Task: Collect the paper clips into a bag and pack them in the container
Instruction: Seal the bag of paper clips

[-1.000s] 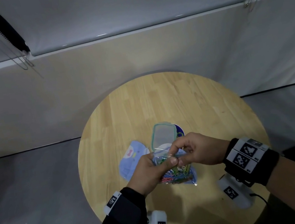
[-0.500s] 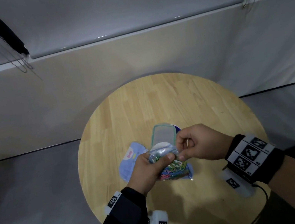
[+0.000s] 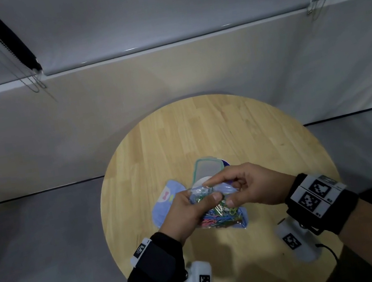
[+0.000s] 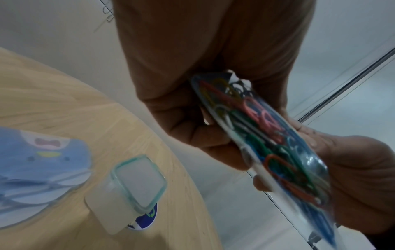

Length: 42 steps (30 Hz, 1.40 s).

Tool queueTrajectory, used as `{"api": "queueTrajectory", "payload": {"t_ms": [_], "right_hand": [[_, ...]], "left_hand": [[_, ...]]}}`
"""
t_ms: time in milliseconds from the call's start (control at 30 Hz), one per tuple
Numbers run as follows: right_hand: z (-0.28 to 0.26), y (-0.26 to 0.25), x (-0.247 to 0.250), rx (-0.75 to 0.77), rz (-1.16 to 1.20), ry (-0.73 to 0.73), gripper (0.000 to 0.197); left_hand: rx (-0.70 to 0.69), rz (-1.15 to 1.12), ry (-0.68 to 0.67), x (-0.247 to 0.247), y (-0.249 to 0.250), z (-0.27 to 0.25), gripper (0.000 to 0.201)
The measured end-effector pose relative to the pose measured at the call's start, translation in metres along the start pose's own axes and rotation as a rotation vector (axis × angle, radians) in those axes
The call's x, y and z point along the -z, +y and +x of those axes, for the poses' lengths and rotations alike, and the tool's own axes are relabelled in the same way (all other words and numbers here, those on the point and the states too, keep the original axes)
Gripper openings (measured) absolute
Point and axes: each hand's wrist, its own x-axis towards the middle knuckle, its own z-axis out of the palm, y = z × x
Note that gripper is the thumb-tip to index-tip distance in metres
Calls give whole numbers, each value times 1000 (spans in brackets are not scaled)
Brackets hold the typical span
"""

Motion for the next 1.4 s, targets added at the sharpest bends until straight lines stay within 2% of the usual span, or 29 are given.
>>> {"api": "queueTrajectory", "payload": {"t_ms": [233,400,467,600,700,767,933,1000,1100,1167,1300,1400], "right_hand": [[-1,-4,0,-9,-1,83,19],[-4,-8,1,55,-34,117,14],[-3,-7,2,67,20,128,20],[1,-2,2,20,-4,14,44],[2,-4,2,-54,-113,-34,49],[1,-6,0,-89,-143,-77,47],[2,-13,-5,-71,-339,-173,25],[4,-14,-4,-35,-396,-121,25],[6,-11,-1,58,-238,56,37],[5,-11,3,62,-172,128,34],[4,-14,5,-22,-288,153,13],[5,-9,2,-49,-430,168,20]], "left_hand": [[-15,2,-16,-1,6,-2,31],[-20,-26,-59,-2,8,-5,31],[-12,-25,-61,-2,8,-5,30],[-2,23,-48,-2,5,-6,28],[-10,1,-33,-1,2,-6,32],[-12,5,-41,0,1,-6,30],[-21,28,-36,0,-1,-7,28],[-29,35,1,0,-1,-5,32],[-32,0,56,5,1,-2,30],[-38,-4,66,6,2,0,31],[-58,33,70,2,-3,3,29],[-41,63,35,1,-3,4,28]]}}
